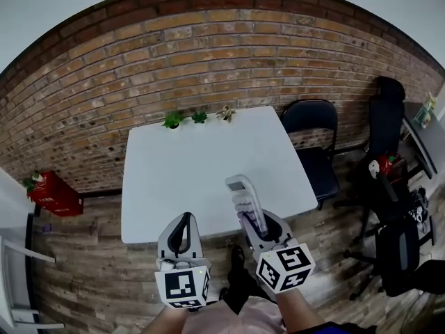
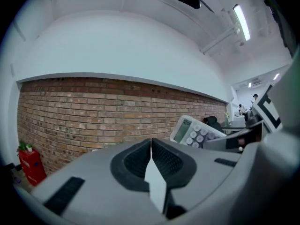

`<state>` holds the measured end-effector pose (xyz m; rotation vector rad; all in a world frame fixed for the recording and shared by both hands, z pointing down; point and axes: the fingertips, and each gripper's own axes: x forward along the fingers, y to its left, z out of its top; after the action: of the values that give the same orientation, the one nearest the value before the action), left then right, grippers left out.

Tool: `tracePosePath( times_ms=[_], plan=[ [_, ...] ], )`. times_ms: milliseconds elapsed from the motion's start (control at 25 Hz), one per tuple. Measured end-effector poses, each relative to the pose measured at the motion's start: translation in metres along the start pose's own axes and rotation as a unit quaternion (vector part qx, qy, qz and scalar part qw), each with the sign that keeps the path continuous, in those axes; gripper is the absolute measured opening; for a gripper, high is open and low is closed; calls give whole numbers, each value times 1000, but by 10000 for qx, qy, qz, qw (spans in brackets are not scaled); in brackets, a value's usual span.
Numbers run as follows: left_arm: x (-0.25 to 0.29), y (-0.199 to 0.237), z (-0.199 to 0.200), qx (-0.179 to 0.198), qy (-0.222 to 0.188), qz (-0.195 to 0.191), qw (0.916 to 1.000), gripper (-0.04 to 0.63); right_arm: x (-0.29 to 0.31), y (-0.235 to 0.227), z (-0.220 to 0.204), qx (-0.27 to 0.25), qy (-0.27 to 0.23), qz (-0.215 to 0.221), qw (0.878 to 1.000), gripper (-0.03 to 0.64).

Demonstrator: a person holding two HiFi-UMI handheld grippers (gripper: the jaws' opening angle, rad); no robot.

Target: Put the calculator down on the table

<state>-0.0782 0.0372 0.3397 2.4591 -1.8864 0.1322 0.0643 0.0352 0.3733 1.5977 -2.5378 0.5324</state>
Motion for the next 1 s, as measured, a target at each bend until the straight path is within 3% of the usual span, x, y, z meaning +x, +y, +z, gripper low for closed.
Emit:
tracePosePath(
  times_ms=[200, 560, 1000],
  plan=[
    [57, 0, -15, 38, 198, -67, 9998, 15, 42, -36, -5, 140, 184, -52, 9997, 133],
    [173, 3, -5, 368, 206, 46, 9991, 15, 136, -98, 12, 396, 334, 146, 9985, 133],
    [227, 38, 19, 224, -48, 647, 9976, 15, 213, -103, 60, -38, 381, 708, 9968, 133]
  ],
)
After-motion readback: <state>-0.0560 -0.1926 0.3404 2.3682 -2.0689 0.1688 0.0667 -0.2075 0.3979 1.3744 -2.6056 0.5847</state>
